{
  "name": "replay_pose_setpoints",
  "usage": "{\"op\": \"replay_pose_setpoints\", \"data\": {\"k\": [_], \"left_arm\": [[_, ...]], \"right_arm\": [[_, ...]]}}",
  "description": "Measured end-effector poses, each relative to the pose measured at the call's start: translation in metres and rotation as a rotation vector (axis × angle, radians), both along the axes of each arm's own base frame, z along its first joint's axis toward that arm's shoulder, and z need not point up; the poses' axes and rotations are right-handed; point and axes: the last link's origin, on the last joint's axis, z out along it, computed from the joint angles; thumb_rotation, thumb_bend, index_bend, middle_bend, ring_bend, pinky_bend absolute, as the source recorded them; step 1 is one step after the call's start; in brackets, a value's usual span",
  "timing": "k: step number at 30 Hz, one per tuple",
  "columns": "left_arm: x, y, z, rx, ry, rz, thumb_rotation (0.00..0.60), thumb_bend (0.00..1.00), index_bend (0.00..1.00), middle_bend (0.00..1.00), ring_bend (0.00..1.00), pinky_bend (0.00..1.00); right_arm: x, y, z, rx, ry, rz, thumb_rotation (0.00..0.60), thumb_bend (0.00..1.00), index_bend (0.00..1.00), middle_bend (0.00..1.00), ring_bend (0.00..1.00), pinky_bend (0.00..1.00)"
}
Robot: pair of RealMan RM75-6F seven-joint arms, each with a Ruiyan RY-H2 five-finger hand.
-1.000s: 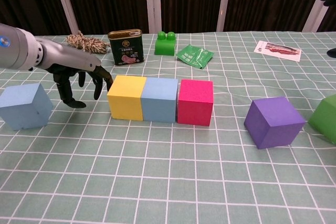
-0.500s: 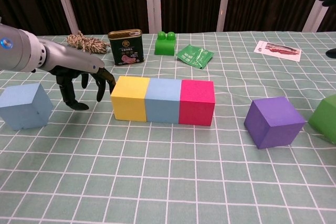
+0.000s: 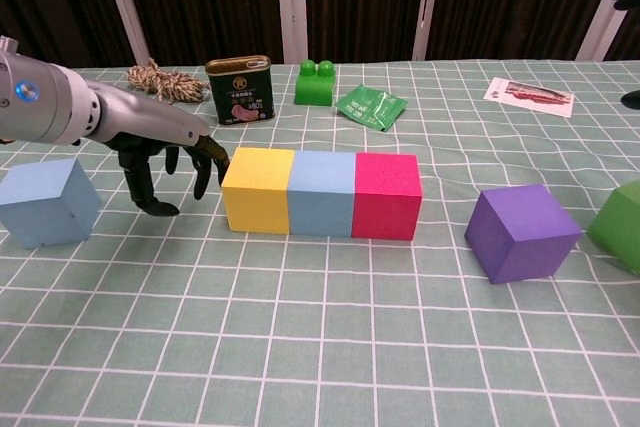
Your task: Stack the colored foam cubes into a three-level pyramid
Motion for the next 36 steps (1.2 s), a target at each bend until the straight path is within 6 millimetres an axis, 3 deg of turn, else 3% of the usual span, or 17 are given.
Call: {"op": "replay_pose_setpoints", "data": {"k": [36], "left_arm": [[-0.0003, -0.0024, 0.003, 0.018, -0.002, 0.002, 0.6, 0.49, 0.24, 0.32, 0.17, 0.27]], "right_arm": [[-0.0018, 0.0004, -0.0026, 0.007, 0.01, -0.003, 0.6, 0.25, 0.0, 0.0, 0.0, 0.0]]}}
